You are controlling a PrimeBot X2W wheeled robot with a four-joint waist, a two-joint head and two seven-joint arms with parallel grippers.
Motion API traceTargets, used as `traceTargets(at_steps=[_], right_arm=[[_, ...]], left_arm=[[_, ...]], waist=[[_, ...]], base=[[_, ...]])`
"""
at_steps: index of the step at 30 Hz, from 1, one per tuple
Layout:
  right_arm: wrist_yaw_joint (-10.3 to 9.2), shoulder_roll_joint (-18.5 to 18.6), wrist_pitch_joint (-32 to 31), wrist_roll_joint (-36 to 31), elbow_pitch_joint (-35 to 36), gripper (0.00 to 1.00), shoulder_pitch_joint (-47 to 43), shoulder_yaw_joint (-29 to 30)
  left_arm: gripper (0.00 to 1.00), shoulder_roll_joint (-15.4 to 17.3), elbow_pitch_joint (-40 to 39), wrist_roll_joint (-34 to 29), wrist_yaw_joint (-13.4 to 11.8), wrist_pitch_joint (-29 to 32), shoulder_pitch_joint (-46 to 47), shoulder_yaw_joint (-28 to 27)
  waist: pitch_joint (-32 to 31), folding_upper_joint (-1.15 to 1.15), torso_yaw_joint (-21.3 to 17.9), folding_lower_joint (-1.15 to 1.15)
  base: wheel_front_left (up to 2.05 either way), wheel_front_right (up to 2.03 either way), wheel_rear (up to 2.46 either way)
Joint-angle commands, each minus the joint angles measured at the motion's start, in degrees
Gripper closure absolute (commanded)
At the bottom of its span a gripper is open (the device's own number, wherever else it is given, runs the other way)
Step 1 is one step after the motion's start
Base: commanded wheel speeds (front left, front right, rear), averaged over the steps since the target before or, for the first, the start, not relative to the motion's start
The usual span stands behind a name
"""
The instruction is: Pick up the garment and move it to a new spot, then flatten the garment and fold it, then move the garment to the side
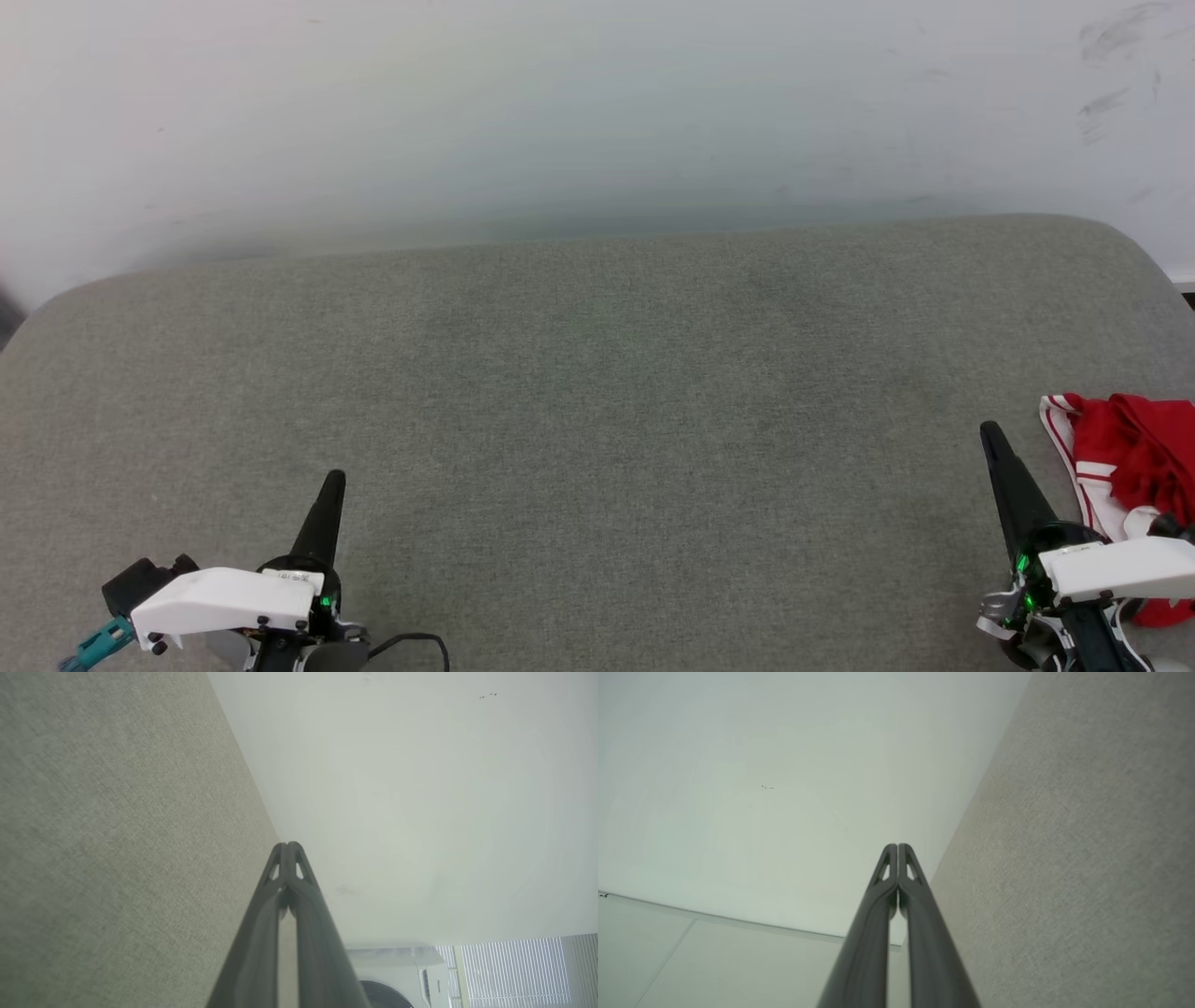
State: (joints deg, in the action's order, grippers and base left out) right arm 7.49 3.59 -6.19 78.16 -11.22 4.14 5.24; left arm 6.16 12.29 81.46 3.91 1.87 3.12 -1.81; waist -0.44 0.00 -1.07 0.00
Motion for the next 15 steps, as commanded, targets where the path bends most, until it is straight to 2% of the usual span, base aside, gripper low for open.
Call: traceTargets(at_steps=[1,15], right_arm=[[0.01,-0.2,-0.2,1.5,-0.1,1.00,1.0,0.3],[0.00,-0.5,-0.3,7.6,-1.4,1.00,1.9,0.8]], left_arm=[[1.00,-0.3,-0.1,1.1,0.6,0.5,1.4,-0.4],[1.00,-1.5,0.8,6.1,2.1,2.2,2.4,-2.1]], waist=[[0.0,0.00,0.1,0.00],[0.3,0.00,0.5,0.00]], base=[[0.00,0.00,0.00],[0.00,0.00,0.00]])
